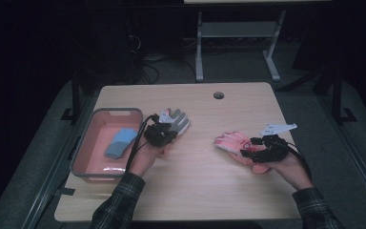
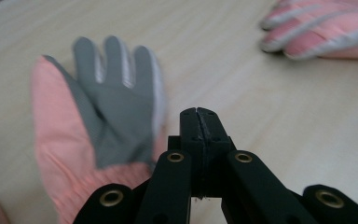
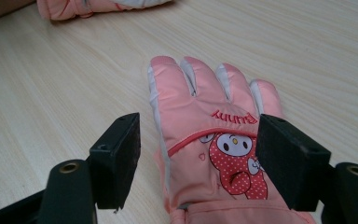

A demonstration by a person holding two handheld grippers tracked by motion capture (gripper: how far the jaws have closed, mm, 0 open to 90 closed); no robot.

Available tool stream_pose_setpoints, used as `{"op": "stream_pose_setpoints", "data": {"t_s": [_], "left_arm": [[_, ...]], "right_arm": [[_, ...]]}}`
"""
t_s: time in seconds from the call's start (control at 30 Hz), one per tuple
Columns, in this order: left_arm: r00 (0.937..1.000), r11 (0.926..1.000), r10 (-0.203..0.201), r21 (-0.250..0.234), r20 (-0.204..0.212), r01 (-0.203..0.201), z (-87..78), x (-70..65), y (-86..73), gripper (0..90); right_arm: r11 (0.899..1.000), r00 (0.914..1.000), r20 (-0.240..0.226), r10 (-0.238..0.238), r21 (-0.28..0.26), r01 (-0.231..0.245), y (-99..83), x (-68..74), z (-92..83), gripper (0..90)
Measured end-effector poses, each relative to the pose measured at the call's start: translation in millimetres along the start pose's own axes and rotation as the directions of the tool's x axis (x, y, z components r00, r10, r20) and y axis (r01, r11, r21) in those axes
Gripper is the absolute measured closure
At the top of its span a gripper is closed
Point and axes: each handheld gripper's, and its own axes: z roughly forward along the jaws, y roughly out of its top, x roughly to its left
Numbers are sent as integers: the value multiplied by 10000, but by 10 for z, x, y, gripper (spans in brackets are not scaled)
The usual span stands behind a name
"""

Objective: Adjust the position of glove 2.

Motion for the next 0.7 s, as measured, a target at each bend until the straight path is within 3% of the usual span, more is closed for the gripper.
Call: {"op": "stream_pose_setpoints", "data": {"t_s": [0.27,0.33,0.47,0.7], "left_arm": [[9967,9975,-235,644,-773,285,258,231,67,896],[9938,9961,-112,852,-1109,208,318,234,84,896],[9901,9929,-147,1148,-1398,309,432,210,126,896],[9894,9905,-393,1248,-1396,570,541,294,142,896]], "right_arm": [[10000,10000,10,-1,-23,1,-6,-23,-5,306],[10000,10000,7,17,-35,-17,-8,-25,-8,307],[10000,10000,56,10,47,-10,-20,-33,2,307],[10000,10000,73,24,56,-25,-34,-38,-9,308]]}}
